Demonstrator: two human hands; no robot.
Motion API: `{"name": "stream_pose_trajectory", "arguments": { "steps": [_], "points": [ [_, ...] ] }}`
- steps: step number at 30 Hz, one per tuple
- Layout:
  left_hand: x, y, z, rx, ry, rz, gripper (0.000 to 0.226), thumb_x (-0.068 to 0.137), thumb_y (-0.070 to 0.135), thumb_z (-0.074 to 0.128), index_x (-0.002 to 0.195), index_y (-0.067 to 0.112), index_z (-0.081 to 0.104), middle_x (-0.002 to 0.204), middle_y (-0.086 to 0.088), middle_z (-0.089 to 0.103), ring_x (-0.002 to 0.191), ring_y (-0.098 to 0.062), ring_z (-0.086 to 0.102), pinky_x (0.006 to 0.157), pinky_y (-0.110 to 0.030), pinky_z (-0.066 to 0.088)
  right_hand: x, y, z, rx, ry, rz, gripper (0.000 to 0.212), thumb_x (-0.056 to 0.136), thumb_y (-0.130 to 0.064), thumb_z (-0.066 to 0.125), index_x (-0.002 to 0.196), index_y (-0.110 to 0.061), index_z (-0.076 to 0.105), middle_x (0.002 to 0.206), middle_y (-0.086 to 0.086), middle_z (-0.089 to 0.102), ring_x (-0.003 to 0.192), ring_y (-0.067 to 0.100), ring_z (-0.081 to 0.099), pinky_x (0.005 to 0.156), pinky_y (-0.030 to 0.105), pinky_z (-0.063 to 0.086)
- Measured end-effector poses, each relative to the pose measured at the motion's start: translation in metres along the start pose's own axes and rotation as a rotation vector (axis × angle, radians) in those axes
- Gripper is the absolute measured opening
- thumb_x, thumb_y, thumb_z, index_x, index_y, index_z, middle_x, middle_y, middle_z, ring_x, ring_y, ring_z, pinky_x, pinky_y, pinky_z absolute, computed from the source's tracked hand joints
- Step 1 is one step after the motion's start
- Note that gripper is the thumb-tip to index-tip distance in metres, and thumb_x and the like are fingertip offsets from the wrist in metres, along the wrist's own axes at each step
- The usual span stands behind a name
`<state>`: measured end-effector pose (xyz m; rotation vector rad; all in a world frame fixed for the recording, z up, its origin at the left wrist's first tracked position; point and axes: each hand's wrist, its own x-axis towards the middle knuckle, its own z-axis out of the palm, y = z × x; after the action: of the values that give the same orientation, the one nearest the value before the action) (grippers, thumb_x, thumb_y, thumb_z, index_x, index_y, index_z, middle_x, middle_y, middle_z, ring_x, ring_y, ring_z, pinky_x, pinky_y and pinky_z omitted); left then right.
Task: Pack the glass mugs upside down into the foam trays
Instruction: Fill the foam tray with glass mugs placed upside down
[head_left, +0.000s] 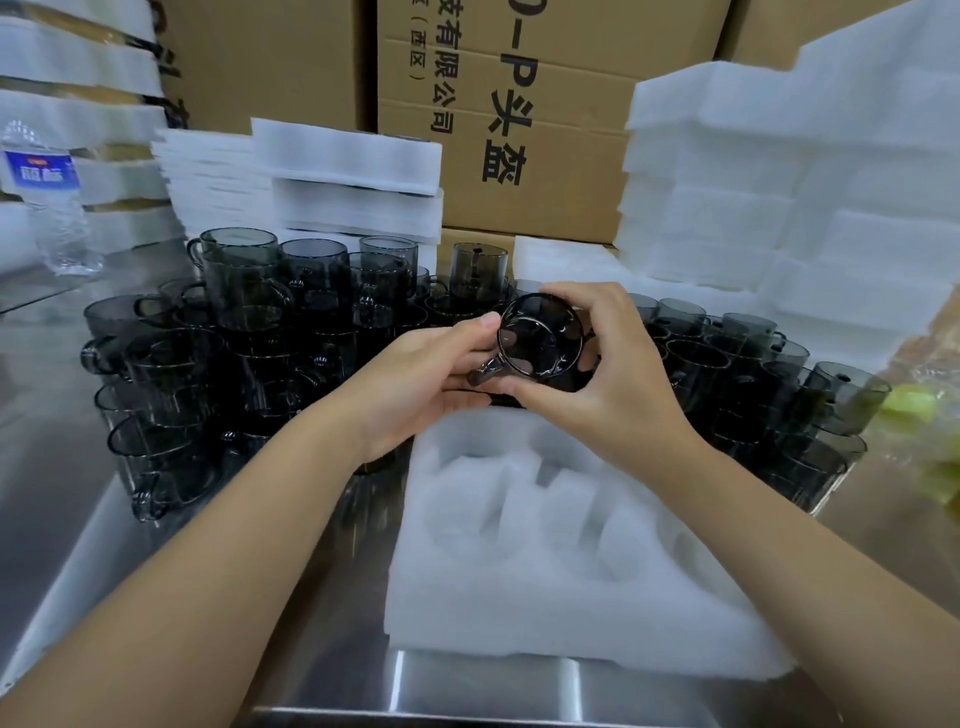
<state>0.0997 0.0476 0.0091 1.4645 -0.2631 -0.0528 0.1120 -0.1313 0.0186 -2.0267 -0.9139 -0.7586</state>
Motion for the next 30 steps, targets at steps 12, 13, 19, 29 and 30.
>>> {"name": "stream_pose_trajectory", "arguments": {
  "steps": [12,13,19,29,30],
  "points": [
    [-0.009,-0.006,-0.003,0.094,0.065,0.035,0.054,0.098,0.049,0.036,0.086,0.017,0.078,0.096,-0.010,0.075,0.095,-0.021,0.070,0.088,-0.033,0.051,-0.006,-0.009,0.006,0.042,-0.267,-0.138,0.059,0.069,-0.037,0.079,0.121,-0.023,0.054,0.106,-0.016,0.054,0.094,-0.006,0.050,0.077,0.005,0.035],
    [-0.009,-0.006,-0.004,0.093,0.056,0.039,0.053,0.097,0.049,0.038,0.085,0.019,0.078,0.095,-0.010,0.075,0.095,-0.021,0.071,0.086,-0.031,0.053,-0.006,-0.010,0.007,0.051,-0.291,-0.141,0.058,0.070,-0.036,0.079,0.121,-0.024,0.055,0.106,-0.019,0.053,0.094,-0.007,0.050,0.076,0.004,0.034],
    [-0.010,-0.003,-0.005,0.131,0.067,0.052,0.031,0.087,0.045,0.053,0.087,0.026,0.078,0.095,-0.005,0.075,0.093,-0.016,0.071,0.081,-0.027,0.054,-0.003,-0.012,0.011,0.114,-0.382,0.001,0.057,0.073,-0.036,0.080,0.123,-0.038,0.051,0.111,-0.017,0.056,0.101,-0.003,0.052,0.081,0.009,0.037],
    [-0.010,-0.002,-0.006,0.274,0.090,0.093,0.033,0.070,0.048,0.063,0.097,0.033,0.075,0.107,0.009,0.072,0.105,-0.008,0.065,0.099,-0.036,0.046,-0.002,-0.009,0.010,0.044,-0.520,0.069,0.059,0.074,-0.043,0.076,0.128,-0.035,0.053,0.113,-0.012,0.052,0.104,-0.003,0.048,0.087,0.007,0.035],
    [-0.010,-0.001,-0.006,0.285,0.082,0.084,0.029,0.071,0.047,0.063,0.095,0.035,0.075,0.105,0.010,0.073,0.103,-0.006,0.066,0.097,-0.034,0.047,-0.001,-0.009,0.010,0.032,-0.541,0.086,0.058,0.075,-0.045,0.074,0.129,-0.035,0.054,0.112,-0.013,0.051,0.103,-0.002,0.048,0.087,0.009,0.036]
  ]
}}
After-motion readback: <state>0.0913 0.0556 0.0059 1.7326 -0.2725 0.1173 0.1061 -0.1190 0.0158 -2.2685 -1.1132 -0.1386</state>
